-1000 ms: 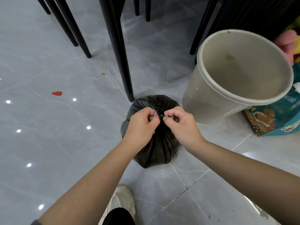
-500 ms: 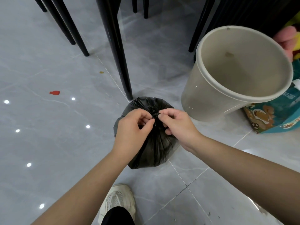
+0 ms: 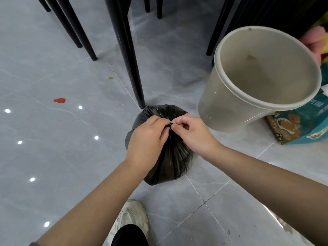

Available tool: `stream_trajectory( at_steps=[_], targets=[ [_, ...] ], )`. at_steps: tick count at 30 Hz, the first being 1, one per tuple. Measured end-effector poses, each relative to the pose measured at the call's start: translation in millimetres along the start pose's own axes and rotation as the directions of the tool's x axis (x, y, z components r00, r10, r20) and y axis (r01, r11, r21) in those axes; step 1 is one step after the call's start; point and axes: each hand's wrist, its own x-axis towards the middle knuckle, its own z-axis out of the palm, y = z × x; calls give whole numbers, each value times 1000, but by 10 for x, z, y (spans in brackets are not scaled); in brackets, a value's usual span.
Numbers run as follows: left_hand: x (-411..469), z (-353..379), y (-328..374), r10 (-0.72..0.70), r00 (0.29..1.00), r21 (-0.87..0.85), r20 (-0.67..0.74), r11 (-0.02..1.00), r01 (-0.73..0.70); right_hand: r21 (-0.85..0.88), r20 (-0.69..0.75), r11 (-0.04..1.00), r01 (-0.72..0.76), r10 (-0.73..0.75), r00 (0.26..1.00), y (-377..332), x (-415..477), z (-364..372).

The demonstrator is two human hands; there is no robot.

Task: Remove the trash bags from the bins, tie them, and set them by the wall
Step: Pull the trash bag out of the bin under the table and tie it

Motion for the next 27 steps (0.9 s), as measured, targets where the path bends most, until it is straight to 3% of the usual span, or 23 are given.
stream_trajectory(
  at_steps=[9, 16, 19, 21, 24, 27],
  targets=[
    [113, 56, 60, -231, 955, -73, 183, 966, 248, -283, -60, 942, 179, -204, 977, 112, -9, 26],
    [80, 22, 46, -432, 839, -273, 332, 807, 524, -330, -64, 923, 195, -228, 972, 138, -3, 32],
    [77, 19, -3, -402, 843, -339, 358, 785, 518, -269, -75, 950, 158, -184, 980, 116, 6, 28],
    [56, 6, -8, -351, 873, -332, 338, 824, 459, -216, -51, 965, 145, -160, 986, 113, 2, 9],
    [16, -1, 12, -302, 929, -290, 215, 888, 356, -166, -37, 976, 142, -150, 988, 109, -7, -1],
    [7, 32, 26, -355, 928, -267, 115, 889, 373, -103, -57, 988, 116, -122, 991, 97, -2, 20]
  ],
)
